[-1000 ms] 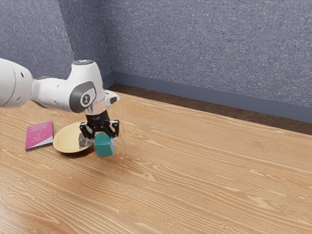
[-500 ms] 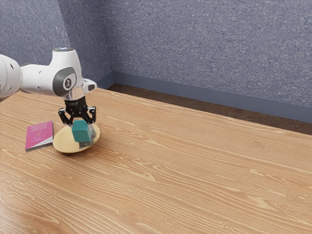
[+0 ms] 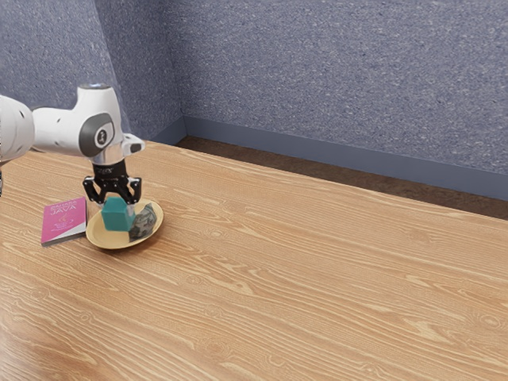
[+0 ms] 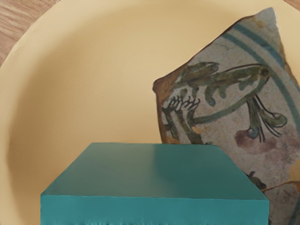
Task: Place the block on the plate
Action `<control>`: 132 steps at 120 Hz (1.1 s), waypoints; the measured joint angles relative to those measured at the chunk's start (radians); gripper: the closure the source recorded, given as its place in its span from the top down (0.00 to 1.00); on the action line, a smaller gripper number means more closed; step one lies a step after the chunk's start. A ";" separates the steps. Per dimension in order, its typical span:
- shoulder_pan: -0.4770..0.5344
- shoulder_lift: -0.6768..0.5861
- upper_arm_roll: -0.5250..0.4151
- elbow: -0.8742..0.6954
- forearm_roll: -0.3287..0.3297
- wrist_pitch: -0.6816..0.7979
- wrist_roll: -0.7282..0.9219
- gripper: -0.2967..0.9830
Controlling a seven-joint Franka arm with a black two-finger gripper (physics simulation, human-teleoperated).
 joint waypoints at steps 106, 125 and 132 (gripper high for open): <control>0.065 -0.003 -0.078 0.044 0.012 -0.056 0.224 0.75; 0.059 -0.065 -0.085 0.009 0.014 -0.063 0.242 0.76; 0.059 -0.088 -0.094 -0.002 0.015 -0.066 0.248 0.76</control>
